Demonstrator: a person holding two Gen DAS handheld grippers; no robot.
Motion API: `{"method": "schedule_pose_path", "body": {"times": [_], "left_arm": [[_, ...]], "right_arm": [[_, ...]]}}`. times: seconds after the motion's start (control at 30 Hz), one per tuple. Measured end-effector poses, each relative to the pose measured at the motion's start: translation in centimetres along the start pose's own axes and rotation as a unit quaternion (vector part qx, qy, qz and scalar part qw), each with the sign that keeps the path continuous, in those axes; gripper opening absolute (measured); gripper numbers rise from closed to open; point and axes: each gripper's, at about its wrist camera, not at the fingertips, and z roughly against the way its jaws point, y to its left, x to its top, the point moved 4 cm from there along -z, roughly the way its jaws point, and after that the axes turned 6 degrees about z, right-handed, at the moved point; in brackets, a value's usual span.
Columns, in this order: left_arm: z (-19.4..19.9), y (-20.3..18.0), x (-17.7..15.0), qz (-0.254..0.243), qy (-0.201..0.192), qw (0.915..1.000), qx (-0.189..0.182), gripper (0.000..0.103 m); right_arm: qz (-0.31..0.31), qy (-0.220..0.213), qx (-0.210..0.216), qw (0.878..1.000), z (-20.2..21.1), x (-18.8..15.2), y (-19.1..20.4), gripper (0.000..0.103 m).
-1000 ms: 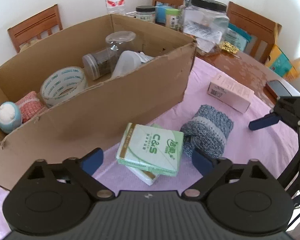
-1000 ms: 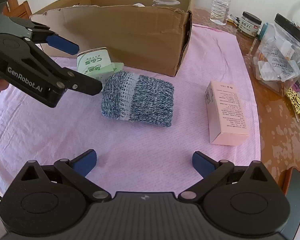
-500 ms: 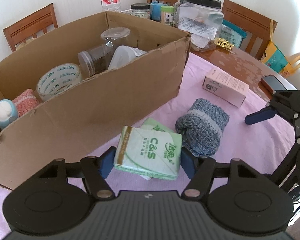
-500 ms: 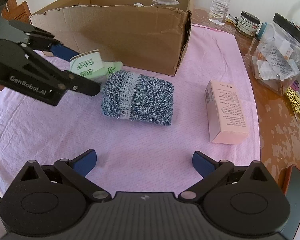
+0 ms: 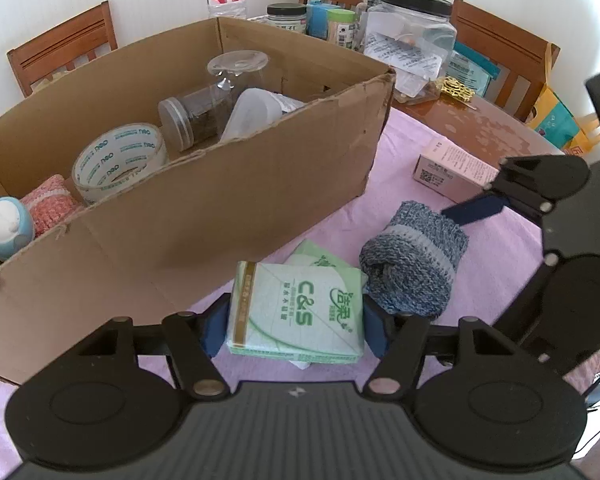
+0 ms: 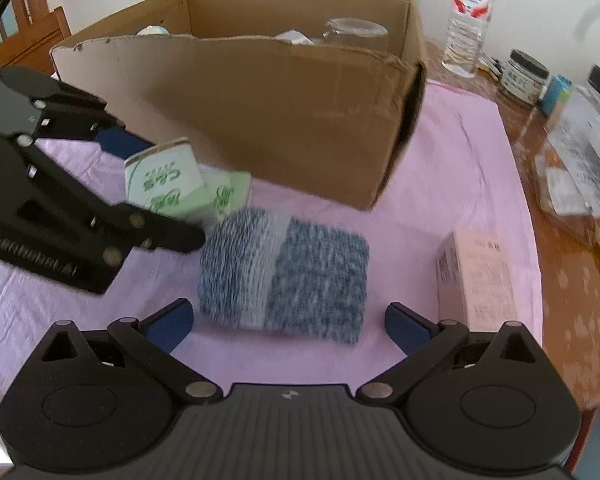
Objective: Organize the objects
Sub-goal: 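Grasp the green C&S tissue pack with the left tool while the right tool reaches the sock, then lift the tissue pack with the left tool while the right tool grasps the grey-blue sock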
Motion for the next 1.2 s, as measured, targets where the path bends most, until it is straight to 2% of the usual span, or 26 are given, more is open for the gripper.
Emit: {"method": "schedule_pose_path", "body": {"times": [0.53, 0.87, 1.2], "left_arm": [[-0.1, 0.4, 0.1, 0.02, 0.006, 0.9998, 0.003, 0.065], [0.0, 0.5, 0.1, 0.031, 0.008, 0.9995, 0.006, 0.064], [1.9, 1.8, -1.5, 0.069, 0.017, 0.997, 0.032, 0.064]], "right_arm": [[0.016, -0.006, 0.011, 1.0, -1.4, 1.9, -0.3, 0.103], [0.017, -0.006, 0.007, 1.0, -0.6, 1.8, -0.2, 0.087], [0.015, 0.002, -0.001, 1.0, 0.6, 1.1, 0.4, 0.083]]}}
